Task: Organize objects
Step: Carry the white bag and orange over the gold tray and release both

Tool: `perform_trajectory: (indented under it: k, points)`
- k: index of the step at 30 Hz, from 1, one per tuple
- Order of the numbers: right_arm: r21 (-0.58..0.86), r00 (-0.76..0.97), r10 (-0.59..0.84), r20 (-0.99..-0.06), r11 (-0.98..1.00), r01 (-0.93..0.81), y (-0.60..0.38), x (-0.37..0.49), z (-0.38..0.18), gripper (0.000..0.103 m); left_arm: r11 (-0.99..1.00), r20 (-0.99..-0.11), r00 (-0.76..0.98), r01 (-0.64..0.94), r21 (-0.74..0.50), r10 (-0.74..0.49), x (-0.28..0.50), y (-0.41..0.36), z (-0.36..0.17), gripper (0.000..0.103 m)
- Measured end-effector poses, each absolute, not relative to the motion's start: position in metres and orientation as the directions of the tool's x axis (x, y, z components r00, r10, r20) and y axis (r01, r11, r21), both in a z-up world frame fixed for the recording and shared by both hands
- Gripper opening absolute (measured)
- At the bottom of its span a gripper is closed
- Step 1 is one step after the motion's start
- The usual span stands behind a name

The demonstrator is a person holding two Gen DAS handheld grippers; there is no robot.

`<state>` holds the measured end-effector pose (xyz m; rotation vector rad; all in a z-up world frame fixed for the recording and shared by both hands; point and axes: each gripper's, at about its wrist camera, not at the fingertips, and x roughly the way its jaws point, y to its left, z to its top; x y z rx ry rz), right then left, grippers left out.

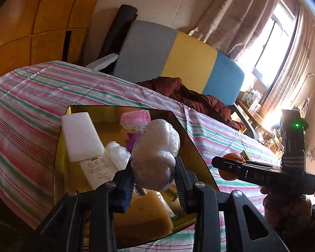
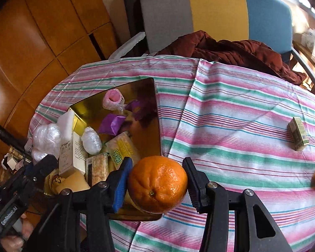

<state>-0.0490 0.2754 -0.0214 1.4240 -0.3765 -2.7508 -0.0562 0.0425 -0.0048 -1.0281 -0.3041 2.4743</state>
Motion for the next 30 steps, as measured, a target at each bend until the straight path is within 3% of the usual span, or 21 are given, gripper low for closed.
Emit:
perform_trajectory:
  k: [11,16,18,30]
  points:
    - [0.204,-0.569,-0.170,-0.804,-0.979,0.005,0.233,-0.115,-0.022,0.050,-0.871,-0.618,-0.627,-0.235,-0.431,0.474,-0.114,0.030,-0.009,0.035]
    - [0.217,-0.565,-0.187,-0.804,-0.976,0.014,0.227,-0.147,-0.028,0.051,-0.886,-0.681,-0.580,-0.184,-0.425,0.447,-0.147,0.043,-0.022,0.040]
    - [0.222,-0.578,-0.179,-0.796,-0.975,-0.004,0.229,-0.152,-0.028,0.061,-0.894,-0.694,-0.578,-0.161,-0.419,0.429,-0.150,0.043,-0.027,0.043]
    - [0.219,-0.572,-0.166,-0.804,-0.976,-0.023,0.230,-0.111,-0.039,0.074,-0.915,-0.691,-0.611,-0.155,-0.373,0.385,-0.099,0.027,-0.027,0.044]
